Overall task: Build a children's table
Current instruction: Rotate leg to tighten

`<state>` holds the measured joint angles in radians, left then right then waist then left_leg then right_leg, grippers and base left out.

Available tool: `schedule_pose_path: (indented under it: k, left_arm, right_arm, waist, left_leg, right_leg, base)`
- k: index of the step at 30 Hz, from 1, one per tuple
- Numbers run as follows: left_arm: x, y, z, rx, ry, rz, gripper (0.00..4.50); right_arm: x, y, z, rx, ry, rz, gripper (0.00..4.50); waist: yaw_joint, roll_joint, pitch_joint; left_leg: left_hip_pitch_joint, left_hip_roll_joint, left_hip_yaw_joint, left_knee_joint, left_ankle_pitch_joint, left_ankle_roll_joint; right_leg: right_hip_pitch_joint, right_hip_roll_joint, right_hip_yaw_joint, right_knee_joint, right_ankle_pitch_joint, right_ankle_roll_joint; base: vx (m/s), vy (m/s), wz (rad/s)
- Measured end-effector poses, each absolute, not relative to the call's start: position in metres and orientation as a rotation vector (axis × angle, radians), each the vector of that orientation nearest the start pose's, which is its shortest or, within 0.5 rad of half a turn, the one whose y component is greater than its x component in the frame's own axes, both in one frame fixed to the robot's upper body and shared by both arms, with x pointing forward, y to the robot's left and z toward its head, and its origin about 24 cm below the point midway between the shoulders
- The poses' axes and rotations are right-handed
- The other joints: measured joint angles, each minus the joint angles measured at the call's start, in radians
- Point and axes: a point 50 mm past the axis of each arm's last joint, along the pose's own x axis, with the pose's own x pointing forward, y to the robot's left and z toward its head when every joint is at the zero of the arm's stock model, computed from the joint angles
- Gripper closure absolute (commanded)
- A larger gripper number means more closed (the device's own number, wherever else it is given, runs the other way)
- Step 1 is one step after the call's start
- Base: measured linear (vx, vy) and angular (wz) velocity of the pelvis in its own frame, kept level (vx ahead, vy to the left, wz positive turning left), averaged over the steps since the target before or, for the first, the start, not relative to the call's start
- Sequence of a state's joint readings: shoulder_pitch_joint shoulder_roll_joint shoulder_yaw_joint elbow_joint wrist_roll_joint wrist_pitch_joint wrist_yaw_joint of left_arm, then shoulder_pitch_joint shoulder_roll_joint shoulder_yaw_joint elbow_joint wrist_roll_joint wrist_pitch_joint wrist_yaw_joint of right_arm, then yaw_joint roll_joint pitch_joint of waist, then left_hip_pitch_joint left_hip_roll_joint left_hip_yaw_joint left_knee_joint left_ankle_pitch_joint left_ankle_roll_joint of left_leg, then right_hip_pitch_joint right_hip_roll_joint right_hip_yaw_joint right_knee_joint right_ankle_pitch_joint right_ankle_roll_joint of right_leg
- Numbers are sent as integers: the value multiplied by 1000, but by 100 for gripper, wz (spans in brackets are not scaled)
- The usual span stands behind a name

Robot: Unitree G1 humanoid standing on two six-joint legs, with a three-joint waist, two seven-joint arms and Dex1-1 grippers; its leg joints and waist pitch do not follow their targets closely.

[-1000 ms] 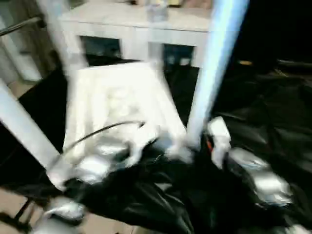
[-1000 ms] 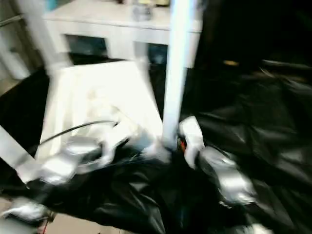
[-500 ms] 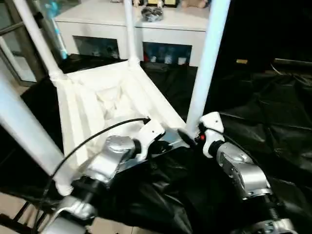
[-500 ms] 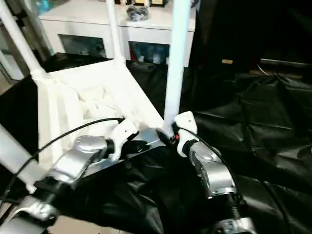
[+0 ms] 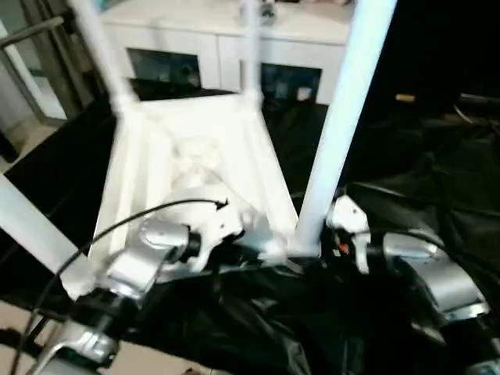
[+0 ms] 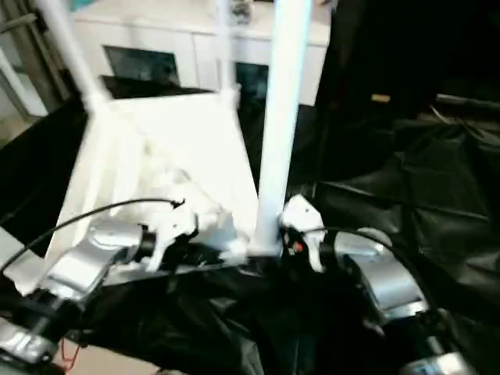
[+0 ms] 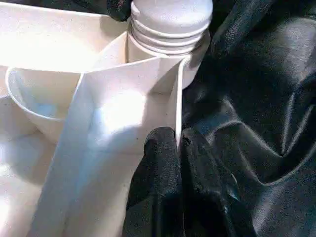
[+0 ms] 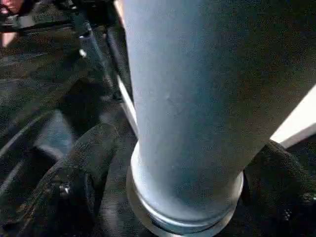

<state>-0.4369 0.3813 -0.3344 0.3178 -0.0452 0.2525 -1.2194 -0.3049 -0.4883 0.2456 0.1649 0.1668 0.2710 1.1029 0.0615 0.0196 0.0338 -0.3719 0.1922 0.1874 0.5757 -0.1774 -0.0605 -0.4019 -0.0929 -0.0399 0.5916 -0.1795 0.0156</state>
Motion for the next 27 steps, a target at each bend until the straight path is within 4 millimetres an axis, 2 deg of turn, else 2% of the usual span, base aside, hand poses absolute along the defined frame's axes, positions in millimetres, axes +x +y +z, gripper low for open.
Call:
schedule_pose_path:
  k: [12, 16, 18, 20, 23, 24, 27]
  left_arm:
    - [283, 118, 42, 298, 480, -1409, 450]
    - [292, 108, 41, 293, 464, -1320, 450]
    - [299, 99, 39, 281, 459, -1246, 450]
    - [306, 89, 38, 271, 455, -1164, 450]
    - [309, 79, 36, 260, 455, -1097, 450]
    - [310, 77, 36, 260, 455, -1083, 450]
    - [311, 73, 35, 267, 455, -1070, 450]
  right_arm:
    - [270, -151, 45, -163, 383, 1190, 177]
    - [278, -151, 40, -138, 353, 1024, 182]
    - [286, -148, 36, -108, 336, 888, 184]
    - [296, -142, 33, -84, 323, 734, 185]
    - [304, -136, 30, -72, 319, 595, 185]
    - [305, -133, 29, -60, 316, 565, 129]
    - [307, -128, 27, -57, 312, 527, 109]
  waist:
    - [0, 0, 0]
    - [-3, 0, 0]
    - [-6, -1, 0]
    - [-13, -1, 0]
    - [-20, 0, -1]
    - [-22, 1, -1]
    - [-27, 2, -2]
  left_leg:
    - [2, 0, 0, 1, 0, -1]
    - [4, 0, 0, 2, 0, -1]
    - [6, 0, 0, 2, 0, -1]
    - [6, -1, -1, 2, 1, -1]
    - [6, -1, -2, 2, 1, -1]
    - [6, -2, -2, 2, 1, -1]
    - [5, -3, -6, 1, 1, -1]
  right_leg:
    - [1, 0, 1, 4, 0, 0]
    - [3, 0, 1, 4, 1, -2]
    - [4, 0, 1, 3, -1, 2]
    - [4, 0, 1, 2, -1, 3]
    - [5, -1, 1, 1, -2, 4]
    - [4, -1, 0, 1, -2, 4]
    - [5, 0, -2, -5, -2, 4]
  base:
    - [0, 0, 0]
    - [0, 0, 0]
    - [0, 0, 0]
    - [0, 0, 0]
    - [0, 0, 0]
    - [0, 0, 0]
    - [0, 0, 0]
